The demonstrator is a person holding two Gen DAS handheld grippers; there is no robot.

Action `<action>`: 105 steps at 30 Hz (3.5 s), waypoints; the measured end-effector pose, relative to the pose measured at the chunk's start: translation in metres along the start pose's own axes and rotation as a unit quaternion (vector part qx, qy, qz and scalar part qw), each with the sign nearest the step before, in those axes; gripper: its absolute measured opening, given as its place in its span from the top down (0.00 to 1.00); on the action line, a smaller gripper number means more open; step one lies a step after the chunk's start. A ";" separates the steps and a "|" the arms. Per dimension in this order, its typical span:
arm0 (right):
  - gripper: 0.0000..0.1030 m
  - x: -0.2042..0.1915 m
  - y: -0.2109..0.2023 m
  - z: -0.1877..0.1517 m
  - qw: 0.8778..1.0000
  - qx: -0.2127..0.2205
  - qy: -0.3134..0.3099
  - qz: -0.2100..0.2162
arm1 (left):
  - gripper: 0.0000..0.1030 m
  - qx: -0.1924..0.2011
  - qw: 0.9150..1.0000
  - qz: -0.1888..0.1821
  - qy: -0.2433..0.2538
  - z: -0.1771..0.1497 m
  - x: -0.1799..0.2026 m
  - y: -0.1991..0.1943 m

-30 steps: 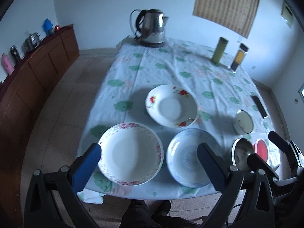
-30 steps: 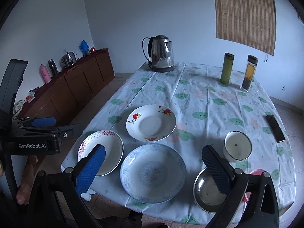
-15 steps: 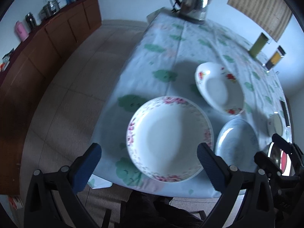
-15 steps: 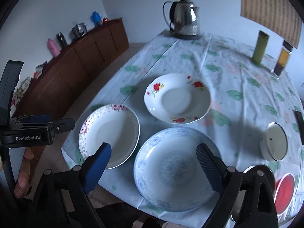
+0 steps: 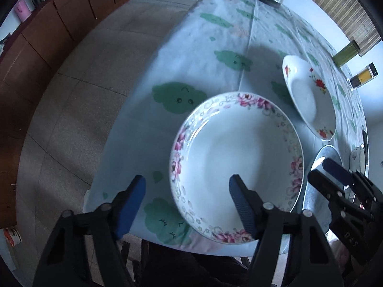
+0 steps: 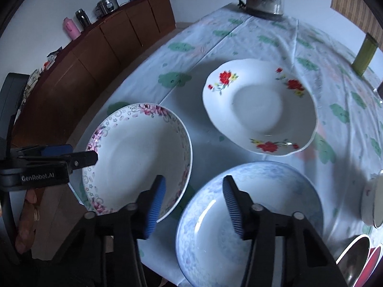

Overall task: Organize plates and bowls
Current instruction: 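Move both grippers toward the rim of the pink-floral plate, then close the left gripper on the pink-floral plate rim while the right gripper grips it too, then lift the pink-floral plate with both grippers and carry it over the blue-patterned plate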

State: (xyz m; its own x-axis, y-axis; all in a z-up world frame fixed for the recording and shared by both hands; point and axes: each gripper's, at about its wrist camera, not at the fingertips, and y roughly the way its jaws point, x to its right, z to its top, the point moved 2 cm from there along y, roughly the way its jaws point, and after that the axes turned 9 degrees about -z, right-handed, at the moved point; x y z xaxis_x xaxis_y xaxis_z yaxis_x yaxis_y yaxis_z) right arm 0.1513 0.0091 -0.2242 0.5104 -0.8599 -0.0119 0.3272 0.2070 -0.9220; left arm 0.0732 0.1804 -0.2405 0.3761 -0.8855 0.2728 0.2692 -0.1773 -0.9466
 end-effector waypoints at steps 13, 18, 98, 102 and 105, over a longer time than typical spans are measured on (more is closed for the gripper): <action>0.67 -0.012 0.025 0.014 1.000 -0.021 -0.016 0.015 | 0.64 -0.024 1.000 -0.012 -0.007 0.004 -0.009 0.014; 0.69 -0.014 0.032 0.014 0.999 -0.029 -0.017 0.020 | 0.68 -0.026 1.000 -0.006 0.003 0.003 -0.005 0.017; 0.83 0.019 -0.013 -0.012 1.000 0.012 0.006 0.013 | 0.87 0.033 0.997 0.039 0.056 -0.011 0.048 -0.018; 0.83 0.029 -0.017 -0.016 1.000 0.015 0.015 0.011 | 0.87 0.032 0.997 0.038 0.065 -0.011 0.059 -0.016; 0.83 0.037 -0.019 -0.020 1.000 0.017 0.023 0.009 | 0.87 0.031 0.996 0.038 0.073 -0.011 0.068 -0.015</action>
State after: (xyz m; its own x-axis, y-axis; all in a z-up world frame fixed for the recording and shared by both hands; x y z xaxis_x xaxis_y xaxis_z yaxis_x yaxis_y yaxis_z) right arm 0.1484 -0.0358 -0.2149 0.4798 -0.8762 -0.0462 0.3454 0.2370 -0.9080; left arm 0.0853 0.1180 -0.2100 0.2661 -0.9489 0.1696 0.3016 -0.0851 -0.9496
